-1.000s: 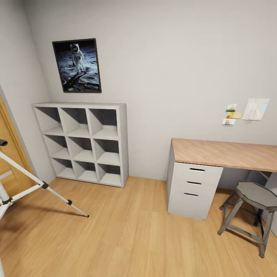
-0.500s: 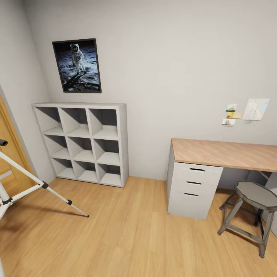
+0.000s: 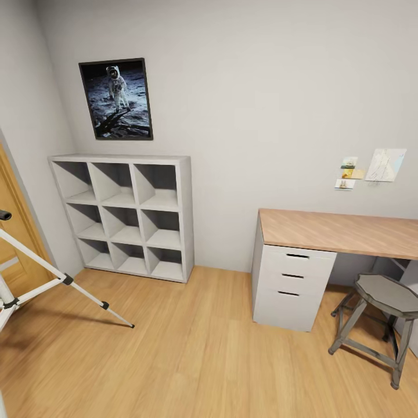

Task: Attach the digital camera to the camera tripod in the bedroom.

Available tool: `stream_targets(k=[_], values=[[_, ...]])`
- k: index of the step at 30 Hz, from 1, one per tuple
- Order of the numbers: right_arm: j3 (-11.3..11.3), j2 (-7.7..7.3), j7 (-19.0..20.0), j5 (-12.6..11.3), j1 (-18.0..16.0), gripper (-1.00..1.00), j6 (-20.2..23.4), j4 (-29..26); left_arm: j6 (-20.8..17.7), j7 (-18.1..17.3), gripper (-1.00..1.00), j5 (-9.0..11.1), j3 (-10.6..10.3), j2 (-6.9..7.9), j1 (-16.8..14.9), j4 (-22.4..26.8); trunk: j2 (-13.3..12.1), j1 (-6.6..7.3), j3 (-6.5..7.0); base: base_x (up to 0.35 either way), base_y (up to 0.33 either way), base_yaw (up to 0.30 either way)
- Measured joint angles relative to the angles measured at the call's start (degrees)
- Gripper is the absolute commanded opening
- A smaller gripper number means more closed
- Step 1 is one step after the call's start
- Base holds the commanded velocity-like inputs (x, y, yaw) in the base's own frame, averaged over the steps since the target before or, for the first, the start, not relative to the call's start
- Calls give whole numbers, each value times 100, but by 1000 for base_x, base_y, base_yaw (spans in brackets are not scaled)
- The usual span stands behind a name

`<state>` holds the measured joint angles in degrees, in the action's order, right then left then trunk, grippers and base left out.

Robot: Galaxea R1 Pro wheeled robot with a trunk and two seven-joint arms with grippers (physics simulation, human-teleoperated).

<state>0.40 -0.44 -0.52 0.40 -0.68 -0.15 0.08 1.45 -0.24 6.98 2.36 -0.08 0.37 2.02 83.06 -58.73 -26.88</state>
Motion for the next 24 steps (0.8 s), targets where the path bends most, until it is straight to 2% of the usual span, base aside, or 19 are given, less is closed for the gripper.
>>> stream_targets(k=[6,8,12,15,24], values=[[0,0,3,0,0,100,-8,0,0,5,100,27,0,0,-1,0,0,0,0,0,0,1],[1,-5,2,0,0,100,-13,0,-3,7,100,126,-4,0,-1,0,0,0,0,0,0,136],[6,-22,-2,3,0,100,-16,0,-5,8,100,413,-13,0,-3,0,0,0,0,0,0,213],[7,-20,-3,5,0,100,-16,0,-7,9,100,536,-15,5,-2,0,0,0,0,0,0,247],[8,-17,-3,2,0,100,-17,0,-9,21,100,671,-26,0,-2,0,0,0,0,0,0,264]])
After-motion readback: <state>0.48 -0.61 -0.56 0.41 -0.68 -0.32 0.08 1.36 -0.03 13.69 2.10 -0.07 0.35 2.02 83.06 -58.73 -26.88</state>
